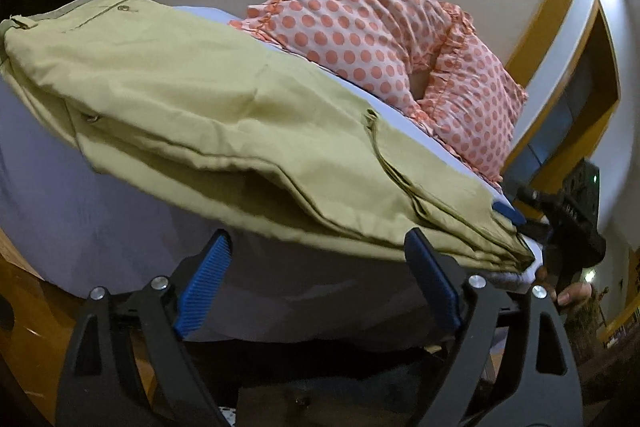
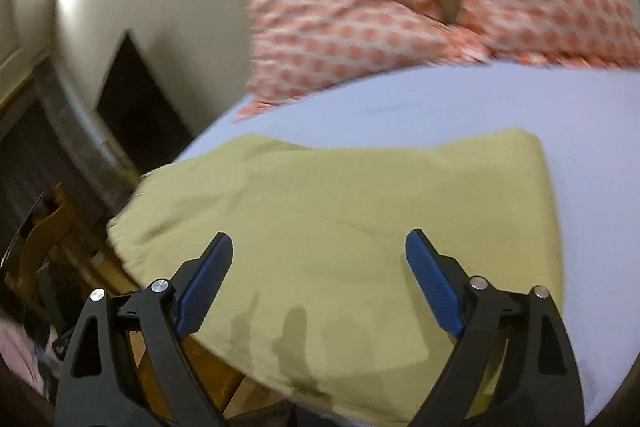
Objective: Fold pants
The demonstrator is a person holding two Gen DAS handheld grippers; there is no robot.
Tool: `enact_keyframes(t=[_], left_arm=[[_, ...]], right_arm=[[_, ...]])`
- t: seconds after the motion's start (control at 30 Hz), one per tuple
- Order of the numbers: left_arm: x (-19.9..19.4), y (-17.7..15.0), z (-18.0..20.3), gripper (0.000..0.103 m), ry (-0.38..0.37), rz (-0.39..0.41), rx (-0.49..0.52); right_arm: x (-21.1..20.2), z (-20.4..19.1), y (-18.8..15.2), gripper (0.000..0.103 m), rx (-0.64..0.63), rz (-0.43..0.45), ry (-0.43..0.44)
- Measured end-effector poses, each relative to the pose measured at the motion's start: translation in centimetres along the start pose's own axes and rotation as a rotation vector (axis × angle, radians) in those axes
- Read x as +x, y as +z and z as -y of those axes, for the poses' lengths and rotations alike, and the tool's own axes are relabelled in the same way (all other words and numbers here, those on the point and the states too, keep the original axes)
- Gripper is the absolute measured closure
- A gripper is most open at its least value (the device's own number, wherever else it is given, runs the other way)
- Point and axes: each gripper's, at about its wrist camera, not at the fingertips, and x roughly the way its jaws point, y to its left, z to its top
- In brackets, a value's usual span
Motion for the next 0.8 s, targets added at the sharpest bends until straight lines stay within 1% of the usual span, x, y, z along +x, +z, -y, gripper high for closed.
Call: enact_keyframes(t=[0.1, 0.27, 0.33, 0.43, 0.5, 0.53, 0.63, 0.67, 0.7, 0.73, 0.77, 0.8], left_arm=[[-0.1, 0.8, -0.8, 0.015, 0.002, 0.031, -0.052], [-2.3, 3.1, -2.9, 0.016, 0.021, 0.142, -0.172], [-3.0, 4.3, -4.4, 0.016, 0.054, 0.182, -0.236], [-4.3, 6.4, -7.6, 0.017, 0.103, 0.249, -0.386], [-4.8, 7.4, -9.2, 0.018, 0.129, 0.279, -0.44], [-5.0, 8.1, -10.2, 0.019, 0.155, 0.297, -0.468], [-5.2, 9.2, -12.9, 0.03, 0.206, 0.306, -0.559], [-5.3, 9.3, -13.5, 0.041, 0.216, 0.302, -0.592], [-5.3, 9.3, -14.6, 0.056, 0.211, 0.302, -0.647], [-5.5, 9.3, -15.6, 0.066, 0.215, 0.302, -0.693], [-5.4, 9.4, -16.2, 0.084, 0.237, 0.29, -0.72], [-5.3, 9.6, -16.5, 0.087, 0.256, 0.265, -0.73]], right_arm=[[0.9, 0.5, -0.2, 0.013, 0.021, -0.017, -0.022], [1.5, -0.2, -0.5, 0.009, -0.017, -0.019, -0.044], [1.9, -0.3, -0.5, 0.008, -0.023, -0.02, -0.048], [1.9, -0.3, -0.7, 0.007, -0.029, -0.019, -0.051], [2.0, -0.3, -0.9, 0.005, -0.038, -0.014, -0.049], [2.0, -0.4, -1.0, 0.005, -0.042, -0.011, -0.047], [2.1, -0.4, -1.0, 0.004, -0.054, -0.004, -0.046], [2.1, -0.5, -1.1, 0.004, -0.059, -0.002, -0.048], [2.1, -0.5, -1.1, 0.004, -0.064, 0.0, -0.048], [2.1, -0.5, -1.1, 0.004, -0.067, 0.0, -0.046], [2.0, -0.4, -1.1, 0.004, -0.066, 0.001, -0.038], [1.9, -0.2, -1.1, 0.004, -0.06, 0.002, -0.029]])
